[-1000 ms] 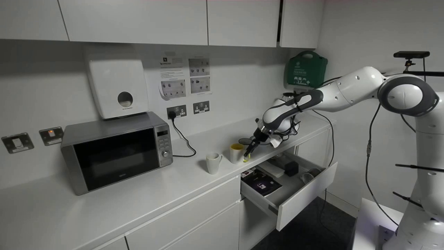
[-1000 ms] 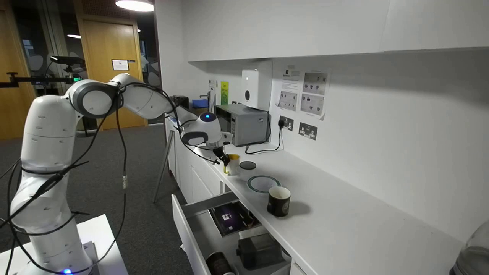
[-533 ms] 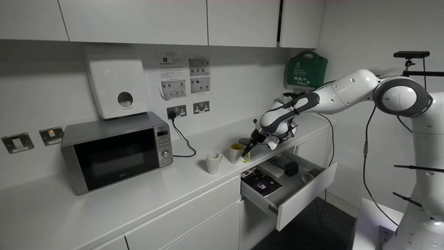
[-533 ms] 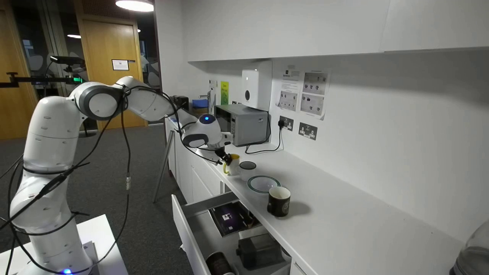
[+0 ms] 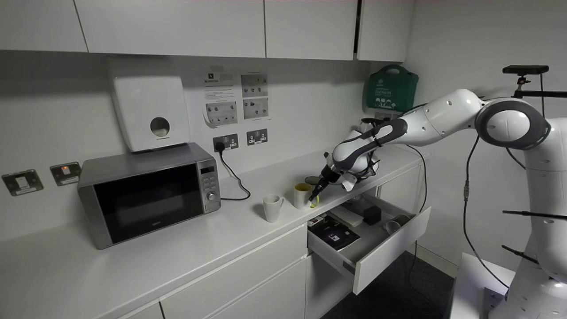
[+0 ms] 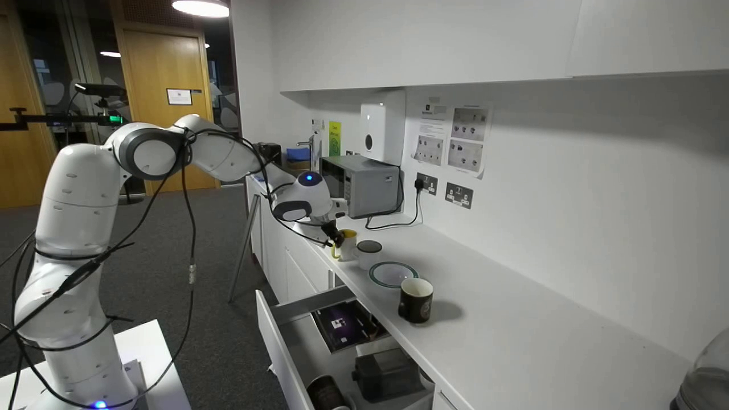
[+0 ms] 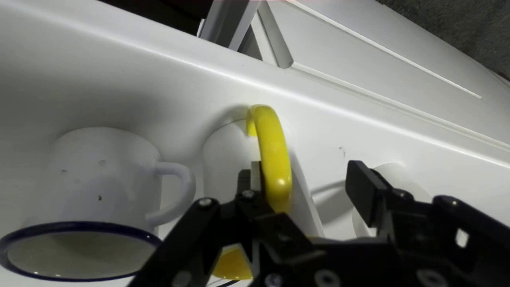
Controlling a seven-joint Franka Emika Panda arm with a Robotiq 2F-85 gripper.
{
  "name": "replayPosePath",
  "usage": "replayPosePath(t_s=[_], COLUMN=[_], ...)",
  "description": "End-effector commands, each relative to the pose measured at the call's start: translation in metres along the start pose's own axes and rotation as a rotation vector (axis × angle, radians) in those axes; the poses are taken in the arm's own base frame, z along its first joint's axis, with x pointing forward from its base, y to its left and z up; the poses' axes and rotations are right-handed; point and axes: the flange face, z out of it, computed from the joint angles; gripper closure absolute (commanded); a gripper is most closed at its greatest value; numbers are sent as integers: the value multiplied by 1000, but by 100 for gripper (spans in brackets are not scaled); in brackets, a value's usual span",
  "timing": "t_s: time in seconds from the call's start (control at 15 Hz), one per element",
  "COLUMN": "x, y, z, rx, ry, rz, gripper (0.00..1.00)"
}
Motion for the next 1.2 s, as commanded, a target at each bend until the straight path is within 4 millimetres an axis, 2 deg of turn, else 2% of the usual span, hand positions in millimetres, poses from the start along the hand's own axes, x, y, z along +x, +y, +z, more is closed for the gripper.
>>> replayPosePath(t_s=[0.0, 0.2, 0.27, 0.4, 0.8, 1.13], x=[6, 6, 6, 5, -1, -13], y=[6, 6, 6, 7, 15, 33], z=[-1, -1, -1, -1, -3, -21], rx=[-7, -7, -8, -7, 4, 34], ry=[24, 23, 22, 19, 19, 65], rz=[-33, -34, -35, -35, -14, 49], gripper=[73, 96, 99, 95, 95, 95])
